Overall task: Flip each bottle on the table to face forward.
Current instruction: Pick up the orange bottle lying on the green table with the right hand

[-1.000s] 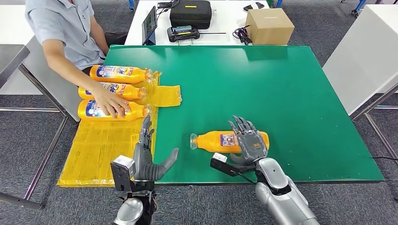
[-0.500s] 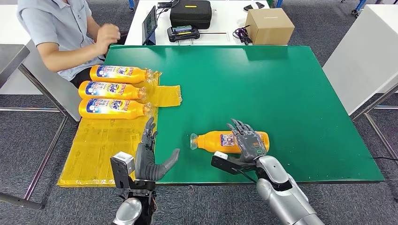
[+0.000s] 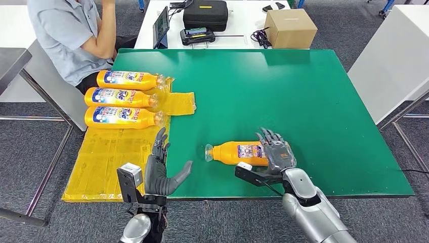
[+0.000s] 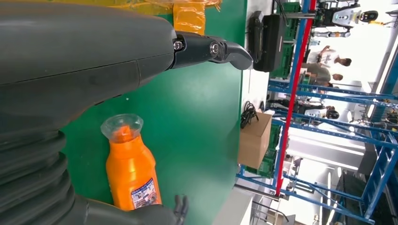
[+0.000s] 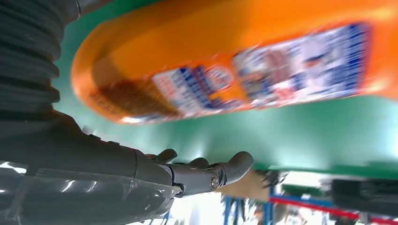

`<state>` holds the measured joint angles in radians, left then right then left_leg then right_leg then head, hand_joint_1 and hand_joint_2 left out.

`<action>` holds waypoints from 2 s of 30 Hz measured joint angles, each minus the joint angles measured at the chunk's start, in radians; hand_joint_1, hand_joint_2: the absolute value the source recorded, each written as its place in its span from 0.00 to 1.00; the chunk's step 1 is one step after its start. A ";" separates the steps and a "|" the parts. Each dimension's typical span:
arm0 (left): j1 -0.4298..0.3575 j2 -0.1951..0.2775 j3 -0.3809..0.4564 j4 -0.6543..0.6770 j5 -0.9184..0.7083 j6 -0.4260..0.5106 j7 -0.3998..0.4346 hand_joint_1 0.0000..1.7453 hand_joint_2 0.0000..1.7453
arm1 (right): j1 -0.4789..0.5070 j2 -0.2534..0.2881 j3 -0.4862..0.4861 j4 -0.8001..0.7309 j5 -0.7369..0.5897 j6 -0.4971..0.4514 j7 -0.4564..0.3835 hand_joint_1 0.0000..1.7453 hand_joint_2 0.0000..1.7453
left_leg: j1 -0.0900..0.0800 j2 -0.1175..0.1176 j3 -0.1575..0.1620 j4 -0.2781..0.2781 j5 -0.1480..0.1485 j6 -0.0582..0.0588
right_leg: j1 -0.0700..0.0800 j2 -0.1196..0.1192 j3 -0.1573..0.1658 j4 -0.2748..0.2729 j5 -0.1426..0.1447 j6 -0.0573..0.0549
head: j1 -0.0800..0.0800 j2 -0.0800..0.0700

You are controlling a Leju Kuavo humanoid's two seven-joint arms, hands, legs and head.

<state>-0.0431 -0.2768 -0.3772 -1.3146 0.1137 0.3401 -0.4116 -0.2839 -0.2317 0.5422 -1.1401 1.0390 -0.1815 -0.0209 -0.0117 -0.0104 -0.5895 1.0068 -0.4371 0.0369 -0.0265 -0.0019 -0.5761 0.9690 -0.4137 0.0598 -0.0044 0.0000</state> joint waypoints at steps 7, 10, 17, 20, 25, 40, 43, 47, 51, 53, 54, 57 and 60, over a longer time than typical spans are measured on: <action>0.010 0.006 0.003 -0.007 -0.007 0.005 0.000 0.00 1.00 | -0.014 -0.020 -0.001 0.000 0.052 0.000 0.031 0.00 1.00 | 0.000 0.000 0.000 0.000 0.000 0.000 | 0.000 0.000 0.000 0.000 0.000 0.000 | 0.000 0.000; 0.010 0.008 0.003 -0.007 -0.008 0.005 0.000 0.00 1.00 | -0.026 -0.023 -0.001 0.016 0.050 0.011 0.038 0.00 1.00 | 0.000 0.000 0.000 0.000 0.000 0.000 | 0.000 0.000 0.000 0.000 0.000 0.000 | 0.000 0.000; 0.006 0.008 0.003 -0.005 -0.007 -0.003 0.000 0.00 1.00 | -0.064 -0.015 -0.011 0.107 -0.027 0.039 -0.003 0.00 1.00 | 0.000 0.000 0.000 0.000 0.000 0.000 | 0.000 0.000 0.000 0.000 0.000 0.000 | 0.000 0.000; 0.002 0.008 0.003 0.000 -0.006 -0.007 0.001 0.00 1.00 | -0.075 -0.011 -0.015 0.142 -0.055 0.052 -0.026 0.00 1.00 | 0.000 0.000 0.000 0.000 0.000 0.000 | 0.000 0.000 0.000 0.000 0.000 0.000 | 0.000 0.000; -0.003 0.009 0.002 0.012 -0.005 -0.015 0.004 0.00 1.00 | -0.096 -0.007 -0.018 0.187 -0.095 0.071 -0.058 0.00 1.00 | 0.000 0.001 0.001 0.000 0.000 0.000 | 0.000 0.000 0.000 0.000 0.000 0.000 | 0.000 0.000; -0.019 0.009 -0.005 0.030 -0.007 -0.028 0.006 0.00 1.00 | -0.117 0.007 -0.018 0.244 -0.181 0.088 -0.128 1.00 1.00 | 0.000 0.001 0.005 0.000 0.000 0.000 | 0.000 0.001 0.003 0.000 0.001 0.000 | 0.000 0.000; -0.023 0.009 -0.005 0.033 -0.007 -0.031 0.006 0.00 1.00 | -0.119 0.007 -0.019 0.245 -0.198 0.089 -0.141 1.00 1.00 | 0.000 0.001 0.005 0.000 0.000 0.000 | 0.000 0.001 0.003 0.000 0.001 0.000 | 0.000 0.000; -0.031 0.009 -0.006 0.037 -0.007 -0.033 0.006 0.00 1.00 | -0.118 0.007 -0.019 0.245 -0.215 0.089 -0.155 1.00 1.00 | 0.000 0.001 0.005 0.000 0.000 0.000 | 0.000 0.001 0.003 0.000 0.001 0.000 | 0.000 0.000; -0.038 0.009 -0.013 0.041 -0.007 -0.040 0.005 0.00 1.00 | -0.113 0.007 -0.028 0.245 -0.275 0.106 -0.208 1.00 1.00 | 0.000 0.001 0.005 0.000 0.000 0.000 | 0.000 0.001 0.003 0.000 0.001 0.000 | 0.000 0.000; -0.043 0.009 -0.018 0.045 -0.007 -0.045 0.001 0.00 1.00 | -0.109 0.008 -0.038 0.243 -0.316 0.121 -0.236 1.00 1.00 | 0.000 0.001 0.005 0.000 0.000 0.000 | 0.000 0.001 0.003 0.000 0.001 0.000 | 0.000 0.000; -0.045 0.009 -0.020 0.046 -0.006 -0.046 -0.003 0.00 1.00 | -0.107 0.008 -0.044 0.241 -0.337 0.128 -0.248 1.00 1.00 | 0.000 0.001 0.005 0.000 0.000 0.000 | 0.000 0.001 0.003 0.000 0.001 0.000 | 0.000 0.000; -0.049 0.008 -0.022 0.048 0.015 -0.049 -0.023 0.00 1.00 | -0.093 0.015 -0.069 0.228 -0.403 0.142 -0.292 1.00 1.00 | 0.000 0.001 0.005 0.000 0.000 0.000 | 0.000 0.001 0.003 0.000 0.001 0.000 | 0.000 0.000; -0.050 0.008 -0.021 0.048 0.055 -0.051 -0.040 0.00 1.00 | -0.067 0.030 -0.100 0.205 -0.466 0.152 -0.339 1.00 1.00 | 0.000 0.001 0.005 0.000 0.000 0.000 | 0.000 0.001 0.003 0.000 0.001 0.000 | 0.000 0.000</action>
<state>-0.0931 -0.2691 -0.3979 -1.2661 0.1689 0.2888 -0.4517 -0.3505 -0.2016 0.4422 -0.9350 0.5725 -0.0298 -0.3599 -0.0116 -0.0090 -0.5849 1.0069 -0.4370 0.0369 -0.0263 -0.0013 -0.5729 0.9689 -0.4131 0.0602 -0.0044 0.0000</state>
